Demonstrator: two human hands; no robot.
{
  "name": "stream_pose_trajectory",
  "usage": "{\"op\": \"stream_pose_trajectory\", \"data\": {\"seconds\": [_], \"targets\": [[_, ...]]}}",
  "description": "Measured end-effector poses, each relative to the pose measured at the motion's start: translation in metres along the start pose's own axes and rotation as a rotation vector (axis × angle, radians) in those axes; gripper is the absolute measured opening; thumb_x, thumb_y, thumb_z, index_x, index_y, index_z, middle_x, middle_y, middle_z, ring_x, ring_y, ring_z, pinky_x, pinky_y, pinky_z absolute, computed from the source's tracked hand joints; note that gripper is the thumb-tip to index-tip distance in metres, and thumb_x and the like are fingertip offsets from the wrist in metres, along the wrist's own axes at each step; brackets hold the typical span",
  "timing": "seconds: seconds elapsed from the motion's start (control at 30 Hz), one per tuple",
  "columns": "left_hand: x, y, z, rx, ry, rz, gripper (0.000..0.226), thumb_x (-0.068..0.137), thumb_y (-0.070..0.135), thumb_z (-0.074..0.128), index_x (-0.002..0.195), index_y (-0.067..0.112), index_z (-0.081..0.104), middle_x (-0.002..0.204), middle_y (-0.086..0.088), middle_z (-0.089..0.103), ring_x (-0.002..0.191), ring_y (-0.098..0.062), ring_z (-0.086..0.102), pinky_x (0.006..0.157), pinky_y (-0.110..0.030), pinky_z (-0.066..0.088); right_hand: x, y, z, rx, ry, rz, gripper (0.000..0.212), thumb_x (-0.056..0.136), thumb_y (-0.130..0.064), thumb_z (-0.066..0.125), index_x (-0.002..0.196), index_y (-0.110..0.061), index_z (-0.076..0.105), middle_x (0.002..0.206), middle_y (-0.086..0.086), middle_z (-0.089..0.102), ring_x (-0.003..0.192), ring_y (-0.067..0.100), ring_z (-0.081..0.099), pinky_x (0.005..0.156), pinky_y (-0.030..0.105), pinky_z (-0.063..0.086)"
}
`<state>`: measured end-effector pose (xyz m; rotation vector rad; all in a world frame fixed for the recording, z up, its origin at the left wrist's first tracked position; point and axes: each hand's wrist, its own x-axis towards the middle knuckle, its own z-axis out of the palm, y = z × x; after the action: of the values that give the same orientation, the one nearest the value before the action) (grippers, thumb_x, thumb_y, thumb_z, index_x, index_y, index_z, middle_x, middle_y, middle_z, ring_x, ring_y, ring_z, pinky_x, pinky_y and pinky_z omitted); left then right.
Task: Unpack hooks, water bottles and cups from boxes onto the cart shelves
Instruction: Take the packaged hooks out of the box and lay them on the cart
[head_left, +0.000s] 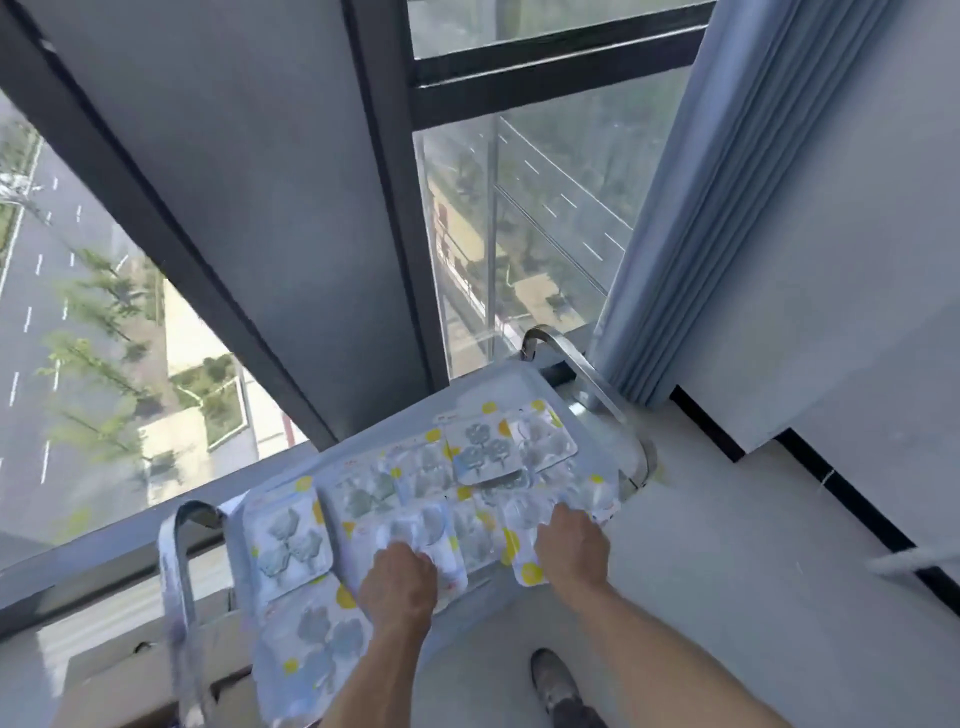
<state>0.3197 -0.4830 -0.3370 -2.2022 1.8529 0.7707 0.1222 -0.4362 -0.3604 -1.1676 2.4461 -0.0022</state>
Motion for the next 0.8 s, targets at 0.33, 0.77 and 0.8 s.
{"op": "stream_pose_trajectory", "data": {"seconds": [0.33,0.77,0.8], "targets": [[0.12,0.183,0.035,0.133,-0.01,0.084,0.026,0.103,0.023,0.039,0.118,0.01,0.056,0.123,-0.007,0.054,0.106,-0.025,0.063,0.079,-0.033,0.045,0.149,0.029,-0.006,-0.07,-0.091,0.095,0.013,0.099,-0.03,0.048,0.102,-0.019,0.054,0.106,-0.001,0.064,0.094,0.016,0.067,0.06,0.026,0.039],[0.198,0.267,0.085,0.31,-0.068,0.209,0.02,0.098,0.024,0.051,0.111,0.014,0.061,0.11,-0.006,0.065,0.099,-0.025,0.066,0.073,-0.031,0.046,0.171,0.052,0.018,-0.013,-0.337,0.067,0.015,0.09,-0.023,0.049,0.105,-0.019,0.052,0.102,-0.001,0.06,0.091,0.019,0.063,0.064,0.026,0.042],[0.198,0.267,0.084,0.297,-0.07,0.213,0.021,0.099,0.027,0.05,0.111,0.013,0.061,0.109,-0.006,0.066,0.099,-0.025,0.066,0.073,-0.031,0.046,0.174,0.054,0.018,0.0,-0.342,0.06,0.015,0.089,-0.025,0.051,0.102,-0.019,0.052,0.101,-0.001,0.06,0.091,0.019,0.063,0.064,0.026,0.042]]}}
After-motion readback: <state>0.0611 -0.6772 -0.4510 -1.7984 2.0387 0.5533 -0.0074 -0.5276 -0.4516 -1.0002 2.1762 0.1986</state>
